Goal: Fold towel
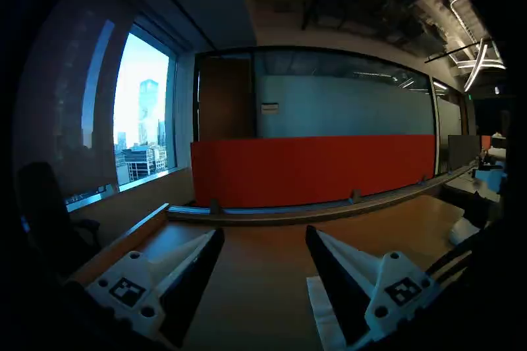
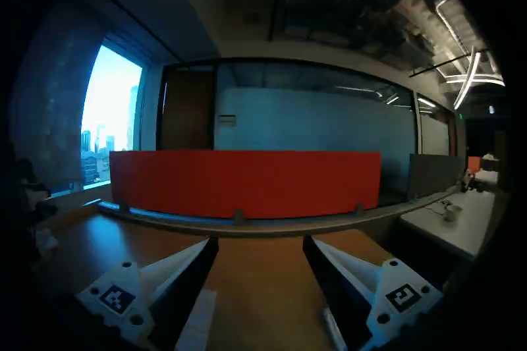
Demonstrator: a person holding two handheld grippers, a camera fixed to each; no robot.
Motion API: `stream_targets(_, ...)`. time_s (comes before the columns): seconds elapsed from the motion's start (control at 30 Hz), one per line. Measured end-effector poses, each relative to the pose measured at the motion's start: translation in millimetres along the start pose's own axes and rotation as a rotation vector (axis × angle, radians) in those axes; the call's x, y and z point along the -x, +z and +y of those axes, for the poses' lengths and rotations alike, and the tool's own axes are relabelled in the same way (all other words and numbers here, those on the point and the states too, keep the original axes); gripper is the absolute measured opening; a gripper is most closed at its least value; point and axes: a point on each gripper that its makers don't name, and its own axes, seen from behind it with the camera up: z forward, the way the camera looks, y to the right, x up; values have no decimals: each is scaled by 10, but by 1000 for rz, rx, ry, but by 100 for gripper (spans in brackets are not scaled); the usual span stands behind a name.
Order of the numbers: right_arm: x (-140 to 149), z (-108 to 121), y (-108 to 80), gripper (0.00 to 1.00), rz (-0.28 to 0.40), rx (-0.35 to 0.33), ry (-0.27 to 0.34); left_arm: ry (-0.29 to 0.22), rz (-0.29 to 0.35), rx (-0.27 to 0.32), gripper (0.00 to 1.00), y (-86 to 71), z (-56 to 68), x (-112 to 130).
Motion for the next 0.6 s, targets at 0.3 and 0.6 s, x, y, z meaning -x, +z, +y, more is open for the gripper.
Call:
stream_targets(0.3,-153,-93,-4,99,-8,-22,-11,-32,-16,11,92,-7,21,-214)
stream_targets(0.6,-137,-298,-16,99,-62,-115,-55,-19,-74,75,92,-29,147,-232)
